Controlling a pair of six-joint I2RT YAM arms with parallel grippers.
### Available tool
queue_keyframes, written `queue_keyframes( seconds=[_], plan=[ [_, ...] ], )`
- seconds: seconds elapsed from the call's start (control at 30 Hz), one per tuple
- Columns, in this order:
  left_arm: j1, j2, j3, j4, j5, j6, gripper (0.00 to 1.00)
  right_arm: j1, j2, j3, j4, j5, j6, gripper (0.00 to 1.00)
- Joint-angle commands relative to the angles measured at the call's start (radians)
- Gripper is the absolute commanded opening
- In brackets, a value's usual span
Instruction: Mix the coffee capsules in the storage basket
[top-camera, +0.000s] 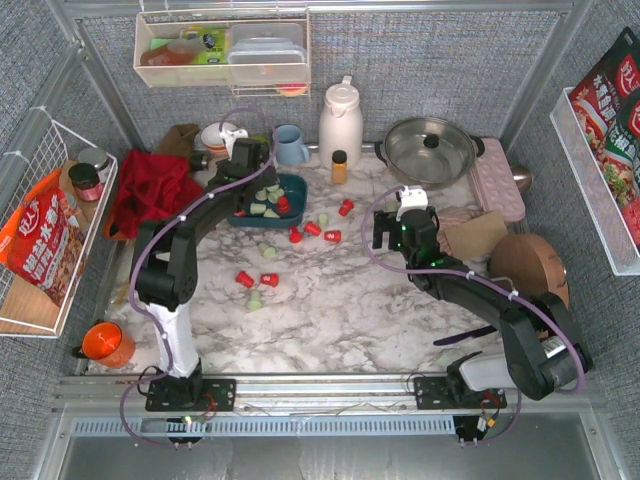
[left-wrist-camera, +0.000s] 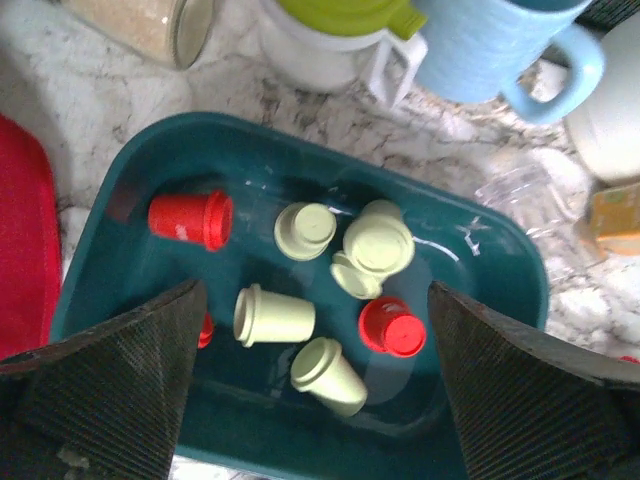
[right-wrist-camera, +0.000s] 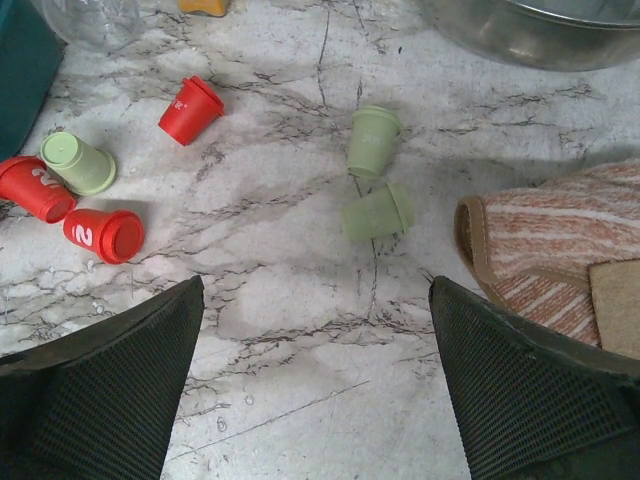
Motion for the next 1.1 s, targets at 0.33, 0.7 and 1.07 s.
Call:
queue_keyframes(
  seconds=[0.33, 0.7, 1.07],
  plan=[
    [-0.027, -0.438, -0.438, -0.026, 0.003, -0.048, 0.92, 0.002, 0.007, 0.015, -0.003, 0.004, 0.002, 0.99],
    [-0.153, -0.79, -0.816, -0.195, 0.05, -0.22, 0.83, 0.004, 0.033, 0.023, -0.005, -0.021, 0.013, 0.99],
    [-0.167, -0.855, -0.996, -0.128, -0.008, -0.552, 0.79, 0.011, 0.04, 0.027, -0.006, -0.033, 0.021, 0.99]
  ],
)
